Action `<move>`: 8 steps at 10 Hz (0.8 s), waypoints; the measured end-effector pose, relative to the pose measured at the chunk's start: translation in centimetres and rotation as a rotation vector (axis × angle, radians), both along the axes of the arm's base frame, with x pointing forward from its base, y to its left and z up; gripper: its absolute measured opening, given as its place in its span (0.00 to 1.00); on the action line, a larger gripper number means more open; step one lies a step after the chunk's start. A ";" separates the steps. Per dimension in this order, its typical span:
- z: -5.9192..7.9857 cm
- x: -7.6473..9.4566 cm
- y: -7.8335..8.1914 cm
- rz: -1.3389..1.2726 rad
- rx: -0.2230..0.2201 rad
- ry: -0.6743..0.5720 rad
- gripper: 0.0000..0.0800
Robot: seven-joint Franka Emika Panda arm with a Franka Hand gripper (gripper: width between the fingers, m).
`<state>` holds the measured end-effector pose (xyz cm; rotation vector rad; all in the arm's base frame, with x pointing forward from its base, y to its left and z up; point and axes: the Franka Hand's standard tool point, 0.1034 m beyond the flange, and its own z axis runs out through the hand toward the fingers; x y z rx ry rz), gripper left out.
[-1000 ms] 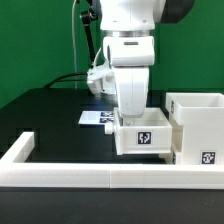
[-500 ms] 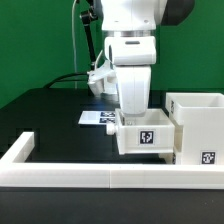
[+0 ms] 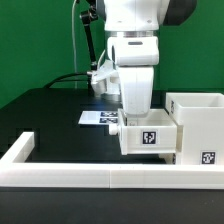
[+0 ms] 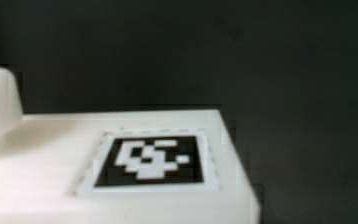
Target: Assemble drawer
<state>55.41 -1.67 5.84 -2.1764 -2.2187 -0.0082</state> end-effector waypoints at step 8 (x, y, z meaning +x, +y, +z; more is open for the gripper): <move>-0.1 -0.1 0.9 -0.003 0.001 0.003 0.06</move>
Offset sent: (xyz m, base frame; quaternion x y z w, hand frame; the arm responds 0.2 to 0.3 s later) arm -0.0027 0.0104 0.0060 -0.0062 -0.0084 0.0003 0.9999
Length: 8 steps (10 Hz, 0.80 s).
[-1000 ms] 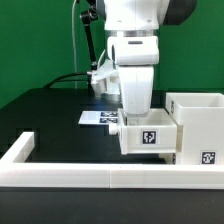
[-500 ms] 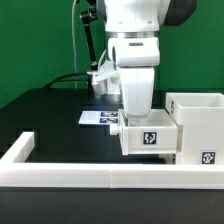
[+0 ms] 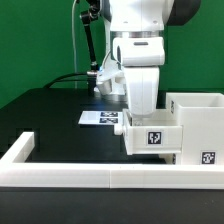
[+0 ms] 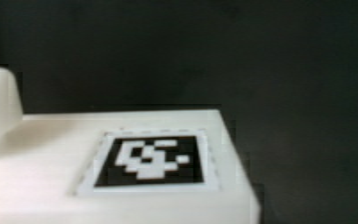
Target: Assemble drawer
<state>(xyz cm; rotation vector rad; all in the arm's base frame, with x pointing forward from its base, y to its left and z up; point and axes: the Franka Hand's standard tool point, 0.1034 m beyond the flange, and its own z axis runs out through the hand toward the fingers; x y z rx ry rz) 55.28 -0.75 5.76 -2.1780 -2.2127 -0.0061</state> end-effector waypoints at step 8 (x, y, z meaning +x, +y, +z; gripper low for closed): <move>-0.2 -0.2 0.0 0.000 0.001 0.002 0.06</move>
Offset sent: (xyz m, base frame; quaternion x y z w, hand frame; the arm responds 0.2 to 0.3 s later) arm 0.0000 0.0000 0.0000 0.0000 0.0000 0.0000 1.0000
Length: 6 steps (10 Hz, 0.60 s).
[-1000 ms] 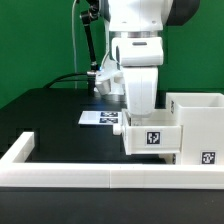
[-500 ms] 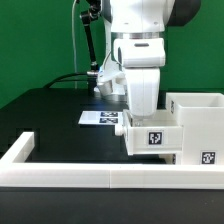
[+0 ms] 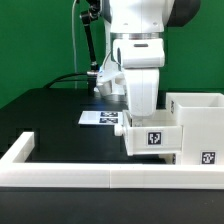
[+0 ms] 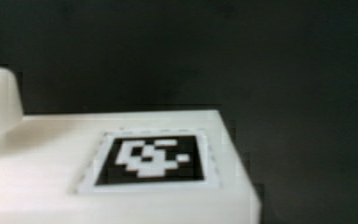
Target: Assemble drawer
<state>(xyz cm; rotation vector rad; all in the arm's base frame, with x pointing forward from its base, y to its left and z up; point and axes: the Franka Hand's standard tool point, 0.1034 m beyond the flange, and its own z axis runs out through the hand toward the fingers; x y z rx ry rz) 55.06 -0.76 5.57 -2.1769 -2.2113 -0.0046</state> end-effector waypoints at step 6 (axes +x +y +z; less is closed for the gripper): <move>0.0 -0.2 0.7 0.007 0.003 -0.007 0.06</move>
Offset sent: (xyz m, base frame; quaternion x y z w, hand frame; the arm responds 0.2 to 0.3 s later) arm -0.0044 0.0104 0.0006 -0.0147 0.0031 -0.0351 0.9993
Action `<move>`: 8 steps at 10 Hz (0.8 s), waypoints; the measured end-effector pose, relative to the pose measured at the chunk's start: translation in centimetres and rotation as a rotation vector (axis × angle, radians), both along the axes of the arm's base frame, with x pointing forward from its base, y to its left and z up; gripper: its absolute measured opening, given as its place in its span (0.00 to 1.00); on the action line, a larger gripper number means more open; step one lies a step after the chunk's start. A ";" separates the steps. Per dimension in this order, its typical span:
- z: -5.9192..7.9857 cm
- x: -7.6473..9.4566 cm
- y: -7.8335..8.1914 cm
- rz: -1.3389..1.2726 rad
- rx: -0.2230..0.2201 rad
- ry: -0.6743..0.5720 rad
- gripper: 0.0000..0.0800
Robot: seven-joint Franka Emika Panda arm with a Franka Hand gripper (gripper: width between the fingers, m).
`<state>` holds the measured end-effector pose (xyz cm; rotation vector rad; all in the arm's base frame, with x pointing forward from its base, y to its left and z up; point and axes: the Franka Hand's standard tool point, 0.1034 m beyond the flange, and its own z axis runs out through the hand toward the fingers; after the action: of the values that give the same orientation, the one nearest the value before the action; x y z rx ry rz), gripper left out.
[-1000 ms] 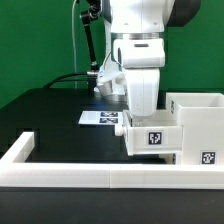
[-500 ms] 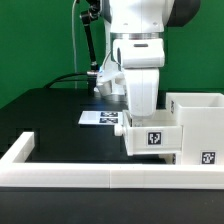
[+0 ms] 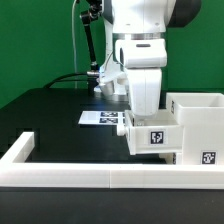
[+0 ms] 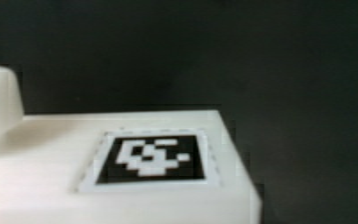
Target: Assemble drawer
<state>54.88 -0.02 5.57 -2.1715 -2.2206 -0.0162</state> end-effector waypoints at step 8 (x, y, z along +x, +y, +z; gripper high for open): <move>-0.1 -0.2 0.9 -0.025 -0.002 0.009 0.06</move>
Offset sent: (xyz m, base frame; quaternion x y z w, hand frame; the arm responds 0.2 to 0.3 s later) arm 0.0153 0.0201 0.0040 -0.0043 -0.0035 0.0088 0.9999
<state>54.72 0.91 5.47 -2.1966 -2.1893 -0.0055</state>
